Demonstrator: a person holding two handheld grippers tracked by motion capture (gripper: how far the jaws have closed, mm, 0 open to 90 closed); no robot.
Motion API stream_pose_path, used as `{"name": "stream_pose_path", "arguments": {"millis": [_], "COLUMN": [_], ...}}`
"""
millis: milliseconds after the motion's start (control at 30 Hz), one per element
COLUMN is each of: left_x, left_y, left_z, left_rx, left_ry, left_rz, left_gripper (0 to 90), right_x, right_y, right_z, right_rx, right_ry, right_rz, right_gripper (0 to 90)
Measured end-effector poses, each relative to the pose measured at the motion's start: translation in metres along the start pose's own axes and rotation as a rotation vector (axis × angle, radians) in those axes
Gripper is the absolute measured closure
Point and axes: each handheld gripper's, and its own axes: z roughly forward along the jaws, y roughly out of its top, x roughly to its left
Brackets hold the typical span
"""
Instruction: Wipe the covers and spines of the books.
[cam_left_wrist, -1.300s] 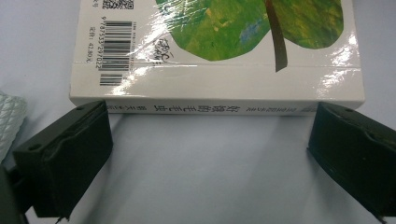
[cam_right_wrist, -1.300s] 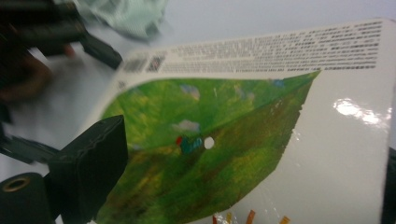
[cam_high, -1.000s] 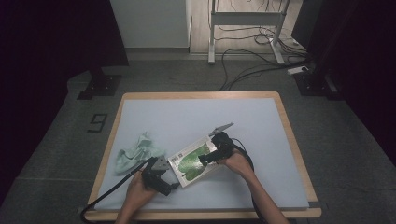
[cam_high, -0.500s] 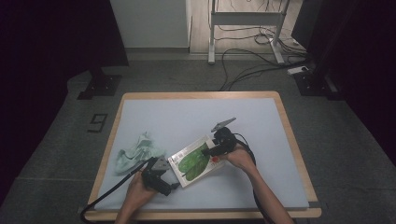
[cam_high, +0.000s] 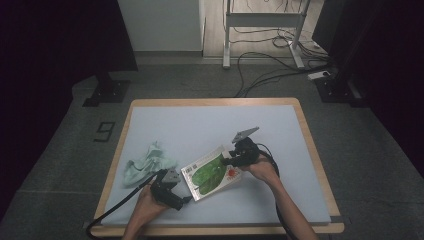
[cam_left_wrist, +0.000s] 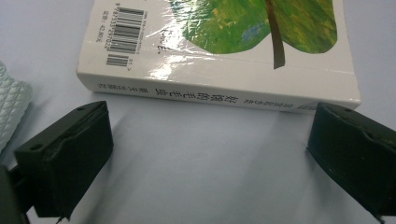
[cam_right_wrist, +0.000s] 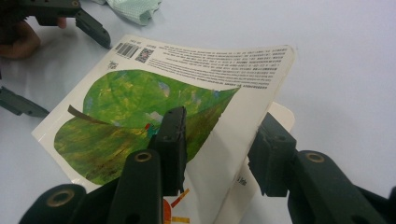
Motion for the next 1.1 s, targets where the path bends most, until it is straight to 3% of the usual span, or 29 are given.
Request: {"name": "stream_pose_path", "arguments": {"millis": [267,400,467,700,1100], "left_x": [0.002,0.001,0.002,0.005,0.007], "left_y": [0.005,0.01,0.01,0.011,0.012], "left_z": [-0.001,0.002,0.002,0.005,0.006], "left_rx": [-0.024,-0.03,-0.041,-0.04,-0.052], "left_ry": [-0.044,-0.054,-0.073,-0.088,-0.12], "left_rz": [-0.043,-0.047,-0.073,-0.105,-0.121], "left_gripper": [0.0,0.0,0.0,0.0,1.1], "right_x": [0.001,0.004,0.005,0.01,0.006], "right_y": [-0.009,-0.01,-0.01,-0.011,-0.02], "right_z": [-0.006,-0.009,-0.012,-0.02,-0.024], "right_rx": [-0.027,-0.04,-0.047,-0.064,-0.046], "right_ry": [0.012,0.007,0.005,0.003,0.037], "right_rz": [-0.004,-0.023,-0.034,-0.058,0.014], "right_gripper": [61.8,63.1,63.7,65.4,65.4]}}
